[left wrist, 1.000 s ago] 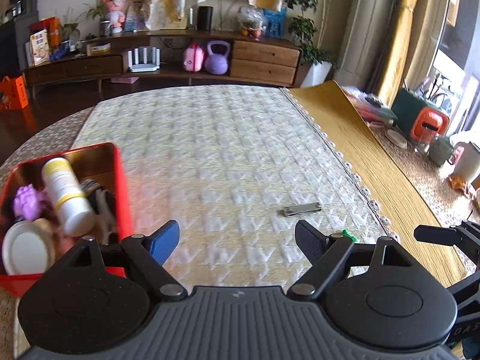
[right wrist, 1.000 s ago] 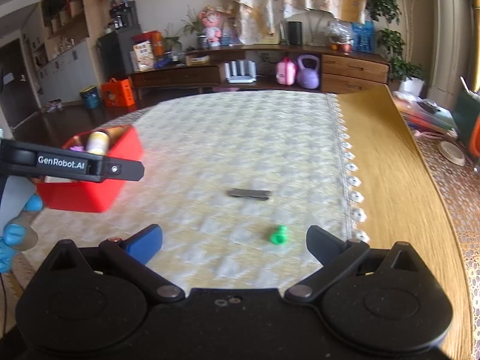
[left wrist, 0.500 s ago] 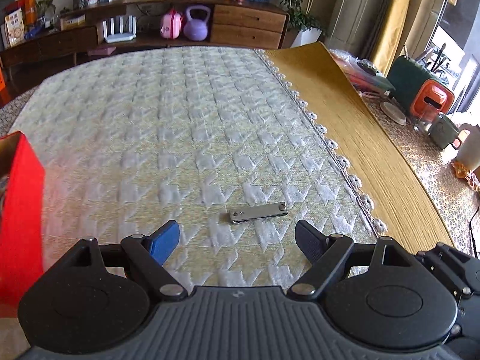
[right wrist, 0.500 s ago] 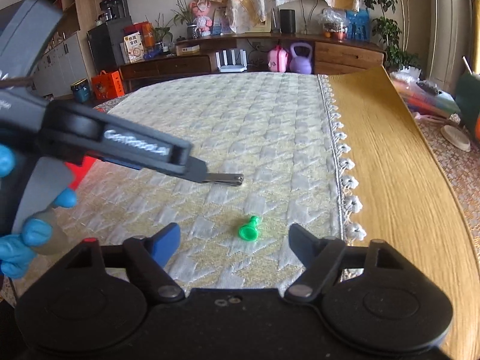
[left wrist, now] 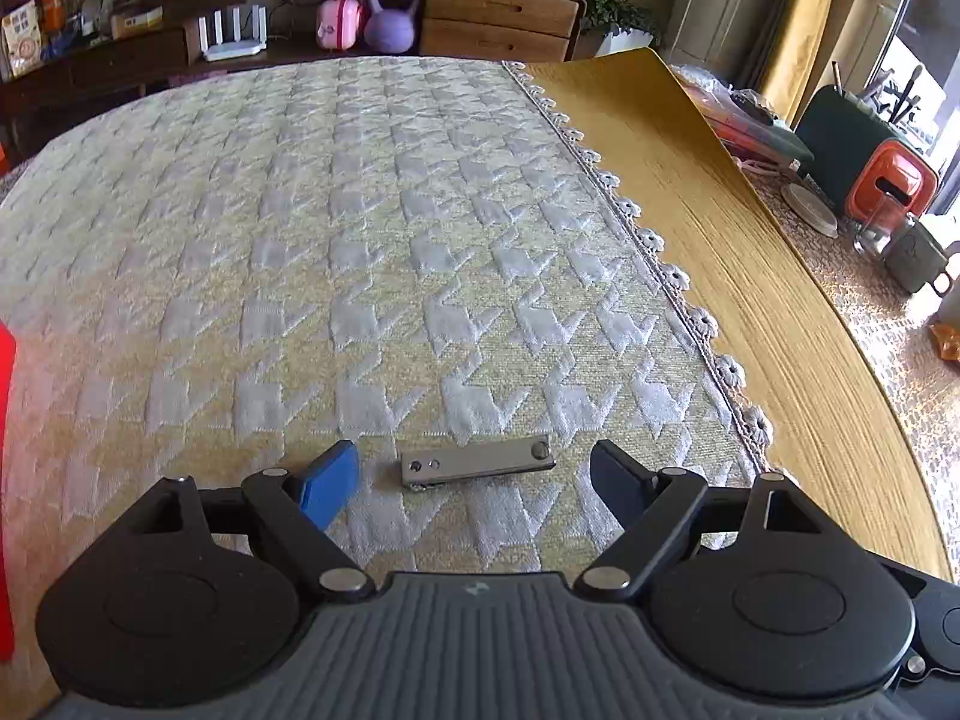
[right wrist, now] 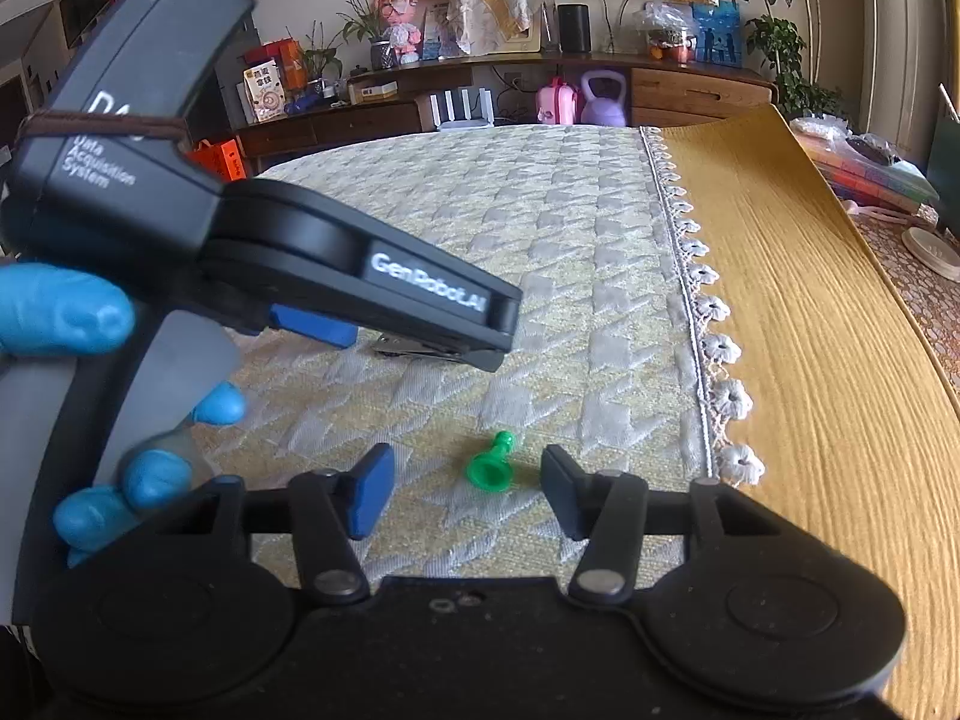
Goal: Organize rigid objects
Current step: 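Grasp the silver folding clip with the left tool while the right tool grasps the green pushpin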
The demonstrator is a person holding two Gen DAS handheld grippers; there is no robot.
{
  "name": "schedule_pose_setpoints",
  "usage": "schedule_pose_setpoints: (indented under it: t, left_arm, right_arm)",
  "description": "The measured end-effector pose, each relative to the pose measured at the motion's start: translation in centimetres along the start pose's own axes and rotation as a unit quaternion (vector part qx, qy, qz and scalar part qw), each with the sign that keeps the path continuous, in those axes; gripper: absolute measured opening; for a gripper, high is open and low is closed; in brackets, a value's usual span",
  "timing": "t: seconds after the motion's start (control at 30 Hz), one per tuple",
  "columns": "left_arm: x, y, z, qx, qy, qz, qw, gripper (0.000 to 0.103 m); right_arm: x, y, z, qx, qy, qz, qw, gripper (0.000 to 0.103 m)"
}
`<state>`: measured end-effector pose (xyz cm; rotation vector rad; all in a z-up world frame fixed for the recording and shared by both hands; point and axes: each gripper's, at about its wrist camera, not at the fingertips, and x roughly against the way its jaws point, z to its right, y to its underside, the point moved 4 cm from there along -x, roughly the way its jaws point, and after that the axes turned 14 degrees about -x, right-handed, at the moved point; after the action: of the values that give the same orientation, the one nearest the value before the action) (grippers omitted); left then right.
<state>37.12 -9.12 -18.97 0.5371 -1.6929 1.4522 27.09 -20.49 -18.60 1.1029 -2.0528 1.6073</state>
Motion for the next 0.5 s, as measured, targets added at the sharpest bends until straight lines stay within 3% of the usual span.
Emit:
schedule_pose_setpoints:
  t: [0.27, 0.5]
  left_arm:
    - [-0.3, 0.0, 1.0, -0.025, -0.019, 0.004, 0.9995, 0.084]
    - [-0.2, 0.2, 1.3, -0.047, -0.046, 0.009, 0.9978, 0.061]
  right_arm:
    - [0.1, 0.1, -0.7, 0.016, 0.013, 0.008, 1.0, 0.038]
    - [0.3, 0.7, -1.1, 0.027, 0.027, 0.018, 0.999, 0.031]
